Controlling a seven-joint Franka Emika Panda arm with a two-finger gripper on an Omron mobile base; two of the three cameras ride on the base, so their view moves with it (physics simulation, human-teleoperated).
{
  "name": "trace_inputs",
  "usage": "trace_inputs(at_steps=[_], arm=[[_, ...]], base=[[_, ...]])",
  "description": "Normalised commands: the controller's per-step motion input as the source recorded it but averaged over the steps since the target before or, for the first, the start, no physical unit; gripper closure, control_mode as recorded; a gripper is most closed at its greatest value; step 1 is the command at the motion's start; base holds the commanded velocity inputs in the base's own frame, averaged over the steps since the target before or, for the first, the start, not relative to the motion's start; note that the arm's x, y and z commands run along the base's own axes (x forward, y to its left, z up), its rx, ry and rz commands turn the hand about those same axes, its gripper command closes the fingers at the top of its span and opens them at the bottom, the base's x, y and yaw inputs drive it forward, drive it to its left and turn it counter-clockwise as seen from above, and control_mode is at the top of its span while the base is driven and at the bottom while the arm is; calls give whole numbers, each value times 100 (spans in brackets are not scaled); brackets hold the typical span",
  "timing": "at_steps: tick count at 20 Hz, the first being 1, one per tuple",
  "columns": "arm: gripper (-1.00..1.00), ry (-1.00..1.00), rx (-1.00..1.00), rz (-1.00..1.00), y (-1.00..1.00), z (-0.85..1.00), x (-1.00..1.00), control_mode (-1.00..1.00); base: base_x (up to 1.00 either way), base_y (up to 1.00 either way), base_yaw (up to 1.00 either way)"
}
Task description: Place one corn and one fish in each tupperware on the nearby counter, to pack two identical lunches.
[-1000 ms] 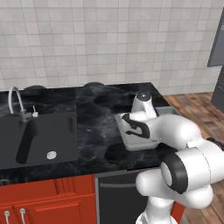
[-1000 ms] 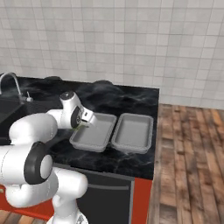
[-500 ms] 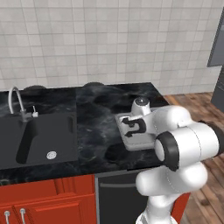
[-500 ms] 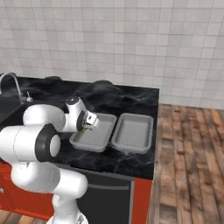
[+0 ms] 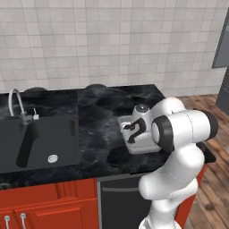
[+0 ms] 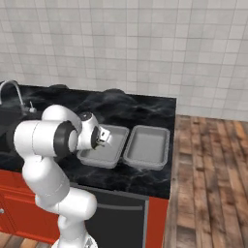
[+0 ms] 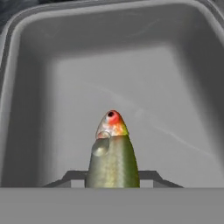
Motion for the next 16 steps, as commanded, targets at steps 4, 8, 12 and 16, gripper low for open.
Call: trace_inputs(at_steps=[4,8,12,16], arm=[[100,0,0,0,0,-28,32,-100],[100,0,0,0,0,-28,35,-100],[-100,0,0,0,-2,-9,16,-100],[-100,0,0,0,-24,6,-2,-100]], base=[[0,0,0],[0,0,0],[0,0,0],[0,0,0]])
